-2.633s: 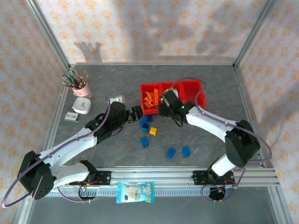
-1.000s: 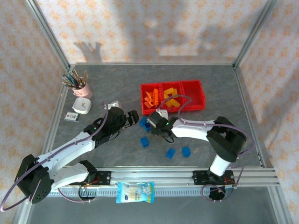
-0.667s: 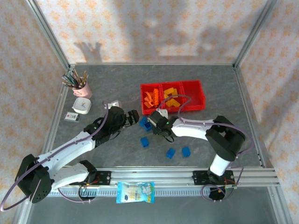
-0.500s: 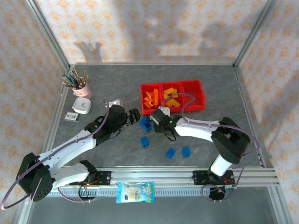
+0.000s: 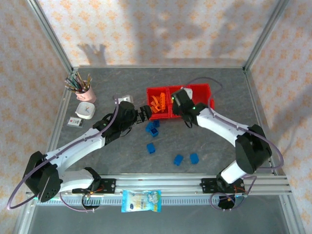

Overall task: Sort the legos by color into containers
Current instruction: Place the lego in the container, then pick up the lego from the center of the table.

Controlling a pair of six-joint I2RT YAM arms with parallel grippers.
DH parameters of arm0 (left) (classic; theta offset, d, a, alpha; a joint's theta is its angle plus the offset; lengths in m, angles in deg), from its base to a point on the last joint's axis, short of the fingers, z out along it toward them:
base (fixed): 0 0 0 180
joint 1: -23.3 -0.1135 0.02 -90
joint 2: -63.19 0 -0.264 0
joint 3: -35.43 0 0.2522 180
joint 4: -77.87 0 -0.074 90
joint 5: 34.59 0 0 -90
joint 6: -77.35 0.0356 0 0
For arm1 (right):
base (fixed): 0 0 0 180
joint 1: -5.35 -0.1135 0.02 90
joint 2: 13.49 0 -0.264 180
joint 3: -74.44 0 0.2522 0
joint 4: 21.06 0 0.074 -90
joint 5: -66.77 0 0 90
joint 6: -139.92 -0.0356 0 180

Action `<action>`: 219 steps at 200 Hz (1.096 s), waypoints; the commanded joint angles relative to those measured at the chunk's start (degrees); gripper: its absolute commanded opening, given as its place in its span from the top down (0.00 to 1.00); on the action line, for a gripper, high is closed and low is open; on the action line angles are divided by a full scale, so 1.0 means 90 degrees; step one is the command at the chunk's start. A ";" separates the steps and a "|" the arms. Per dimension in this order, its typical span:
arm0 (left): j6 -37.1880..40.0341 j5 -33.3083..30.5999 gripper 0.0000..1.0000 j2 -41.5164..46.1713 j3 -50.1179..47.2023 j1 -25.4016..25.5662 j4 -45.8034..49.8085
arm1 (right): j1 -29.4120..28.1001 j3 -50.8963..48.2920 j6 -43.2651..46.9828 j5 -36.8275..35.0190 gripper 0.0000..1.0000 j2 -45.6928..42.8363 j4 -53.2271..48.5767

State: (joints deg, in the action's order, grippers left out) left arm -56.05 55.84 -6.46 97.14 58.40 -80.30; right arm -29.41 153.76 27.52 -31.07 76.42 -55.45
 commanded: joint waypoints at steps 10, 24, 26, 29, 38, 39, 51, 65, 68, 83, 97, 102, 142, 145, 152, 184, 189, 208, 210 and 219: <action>0.0268 -0.0098 0.01 -0.0350 0.0504 -0.0099 -0.0233 | 0.0480 0.0787 0.0518 -0.0047 0.67 0.0830 0.0181; 0.0308 -0.0135 0.01 -0.0467 0.0636 -0.0133 -0.0224 | 0.0641 0.1102 0.0616 0.0140 0.67 0.1216 0.0226; 0.0314 -0.0135 0.01 -0.0480 0.0644 -0.0138 -0.0224 | 0.0652 0.1148 0.0631 0.0151 0.67 0.1264 0.0230; 0.0327 -0.0135 0.01 -0.0499 0.0665 -0.0145 -0.0224 | 0.0674 0.1217 0.0653 0.0162 0.67 0.1352 0.0228; 0.0363 -0.0130 0.01 -0.0545 0.0714 -0.0159 -0.0238 | 0.0724 0.1423 0.0716 0.0143 0.66 0.1569 0.0228; 0.0366 -0.0128 0.01 -0.0549 0.0721 -0.0164 -0.0236 | 0.0726 0.1444 0.0723 0.0136 0.66 0.1591 0.0229; 0.0393 -0.0114 0.01 -0.0595 0.0780 -0.0186 -0.0233 | 0.0811 0.1661 0.0759 0.0109 0.65 0.1843 0.0228; 0.0417 -0.0106 0.01 -0.0634 0.0821 -0.0197 -0.0233 | 0.0909 0.1872 0.0788 0.0167 0.62 0.2091 0.0223; 0.0418 -0.0104 0.01 -0.0635 0.0821 -0.0205 -0.0233 | 0.0927 0.1912 0.0795 0.0181 0.61 0.2128 0.0216; 0.0427 -0.0095 0.01 -0.0636 0.0840 -0.0226 -0.0205 | 0.0957 0.2099 0.0827 0.0097 0.51 0.2256 0.0104; 0.0447 -0.0106 0.01 -0.0593 0.0827 -0.0237 -0.0176 | 0.0952 0.2168 0.0851 0.0093 0.46 0.2216 0.0040; 0.0456 -0.0120 0.01 -0.0566 0.0811 -0.0246 -0.0174 | 0.0952 0.2154 0.0853 0.0115 0.46 0.2163 0.0037; 0.0451 -0.0096 0.01 -0.0310 0.0691 -0.0276 -0.0131 | 0.0825 0.1694 0.0881 0.0327 0.43 0.1494 0.0078; 0.0447 -0.0096 0.01 -0.0299 0.0668 -0.0276 -0.0128 | 0.0796 0.1650 0.0887 0.0338 0.42 0.1444 0.0075; 0.0447 -0.0099 0.01 -0.0229 0.0631 -0.0284 -0.0126 | 0.0723 0.1540 0.0900 0.0343 0.42 0.1318 0.0052; 0.0428 -0.0121 0.01 0.0110 0.0368 -0.0295 -0.0053 | 0.0285 0.0900 0.0805 0.0236 0.40 0.0688 0.0034; 0.0427 -0.0135 0.01 0.0166 0.0319 -0.0296 -0.0042 | 0.0214 0.0792 0.0788 0.0236 0.40 0.0586 0.0031; 0.0346 -0.0122 0.01 0.0382 0.0105 -0.0295 -0.0017 | -0.0083 0.0374 0.0629 0.0269 0.38 0.0244 0.0100; 0.0334 -0.0112 0.01 0.0404 0.0071 -0.0295 -0.0025 | -0.0115 0.0331 0.0617 0.0281 0.38 0.0213 0.0122; 0.0296 -0.0077 0.01 0.0511 -0.0048 -0.0296 -0.0041 | -0.0284 0.0139 0.0590 0.0347 0.36 0.0092 0.0176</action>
State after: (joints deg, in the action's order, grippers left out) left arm -53.10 55.82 -4.32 99.52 56.19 -81.24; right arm -29.41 158.88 34.23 -28.14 80.62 -53.92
